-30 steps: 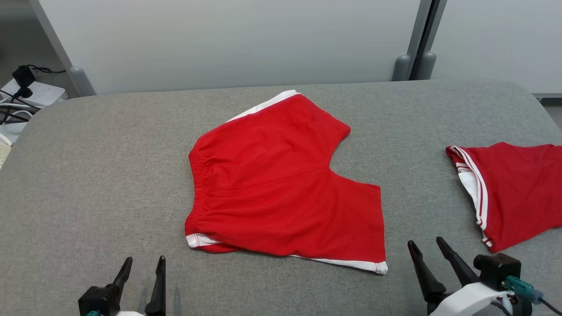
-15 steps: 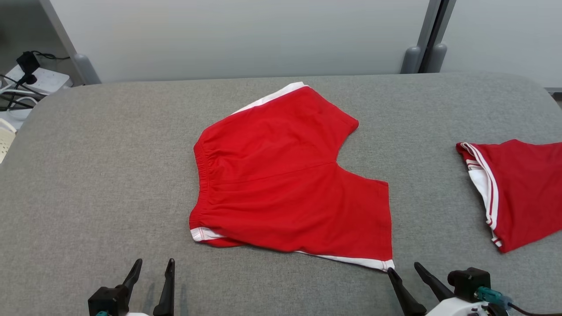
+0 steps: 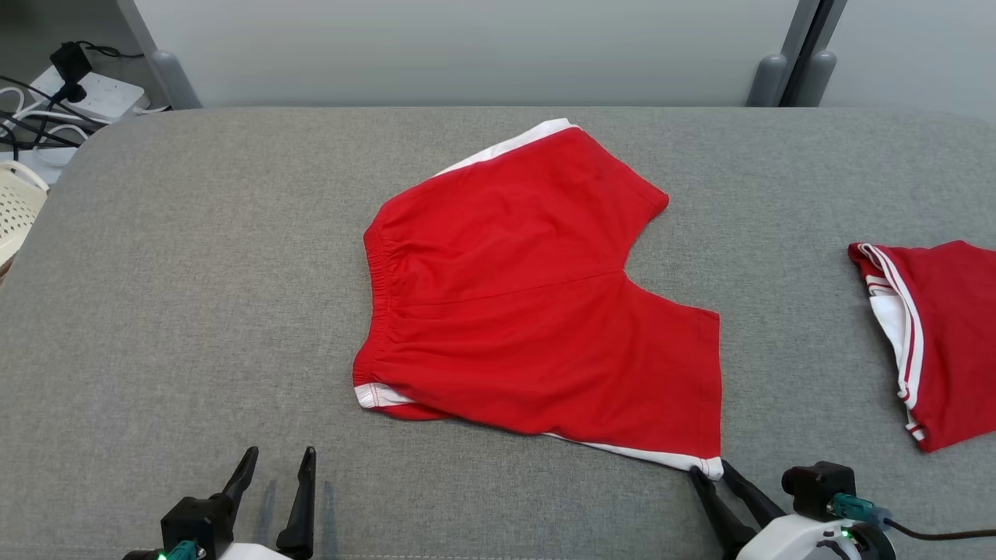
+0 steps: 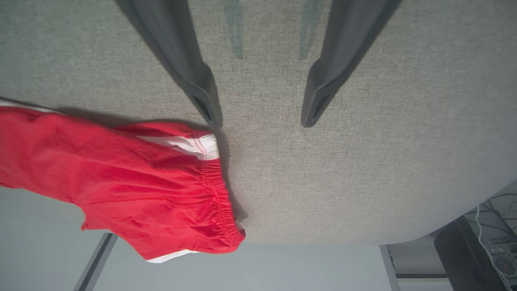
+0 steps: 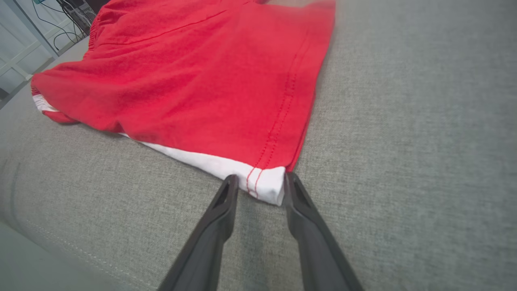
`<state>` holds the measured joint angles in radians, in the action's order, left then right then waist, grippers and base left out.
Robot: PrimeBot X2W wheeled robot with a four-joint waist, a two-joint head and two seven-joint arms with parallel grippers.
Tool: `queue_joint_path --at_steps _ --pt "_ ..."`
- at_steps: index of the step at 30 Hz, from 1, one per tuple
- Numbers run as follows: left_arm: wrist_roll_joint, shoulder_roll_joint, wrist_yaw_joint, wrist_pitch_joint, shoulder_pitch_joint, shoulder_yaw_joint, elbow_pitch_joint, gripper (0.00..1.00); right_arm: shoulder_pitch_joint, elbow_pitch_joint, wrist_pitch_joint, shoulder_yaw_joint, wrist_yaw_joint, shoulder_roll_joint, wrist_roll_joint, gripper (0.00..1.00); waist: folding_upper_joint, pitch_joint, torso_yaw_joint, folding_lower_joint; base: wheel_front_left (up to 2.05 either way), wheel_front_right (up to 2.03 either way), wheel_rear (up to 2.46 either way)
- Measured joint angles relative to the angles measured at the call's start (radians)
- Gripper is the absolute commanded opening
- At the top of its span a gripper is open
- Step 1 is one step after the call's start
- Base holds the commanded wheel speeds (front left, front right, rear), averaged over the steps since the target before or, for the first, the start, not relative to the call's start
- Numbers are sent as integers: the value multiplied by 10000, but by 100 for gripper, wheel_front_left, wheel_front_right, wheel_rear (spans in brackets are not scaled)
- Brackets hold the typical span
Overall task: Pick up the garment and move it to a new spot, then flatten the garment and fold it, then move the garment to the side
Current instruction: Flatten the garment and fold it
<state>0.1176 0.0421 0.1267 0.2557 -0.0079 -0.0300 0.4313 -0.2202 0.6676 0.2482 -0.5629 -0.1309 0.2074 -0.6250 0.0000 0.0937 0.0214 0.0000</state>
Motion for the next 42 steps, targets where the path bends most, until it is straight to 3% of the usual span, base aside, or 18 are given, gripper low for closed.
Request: queue_joint_path --at_steps 3,9,10,12,16,25,42 --pt "33 -2 0 0 -9 4 0 100 -80 144 0 -25 0 -2 -23 49 0 74 42 0 0 0 0" --pt "69 -2 0 0 -165 36 -2 100 -279 353 2 -155 0 6 -102 48 0 228 88 0 0 0 0" --pt "69 -2 0 0 -216 40 -4 100 -325 366 4 -205 0 10 -121 41 0 254 89 0 0 0 0" --pt "77 -2 0 0 -291 61 -12 100 -423 376 4 -242 0 15 -173 0 0 306 83 0 0 0 0" --pt "378 0 0 0 -466 318 -6 100 -491 249 2 -63 0 111 -167 0 0 372 36 0 0 0 0" --pt "2067 82 2 0 -1034 1950 604 100 -493 -121 2 17 0 493 -17 0 0 571 -486 0 0 0 0" --pt "3618 796 2 0 -1651 2951 719 100 -801 -251 2 -383 0 531 8 0 0 916 -1198 0 0 0 0"
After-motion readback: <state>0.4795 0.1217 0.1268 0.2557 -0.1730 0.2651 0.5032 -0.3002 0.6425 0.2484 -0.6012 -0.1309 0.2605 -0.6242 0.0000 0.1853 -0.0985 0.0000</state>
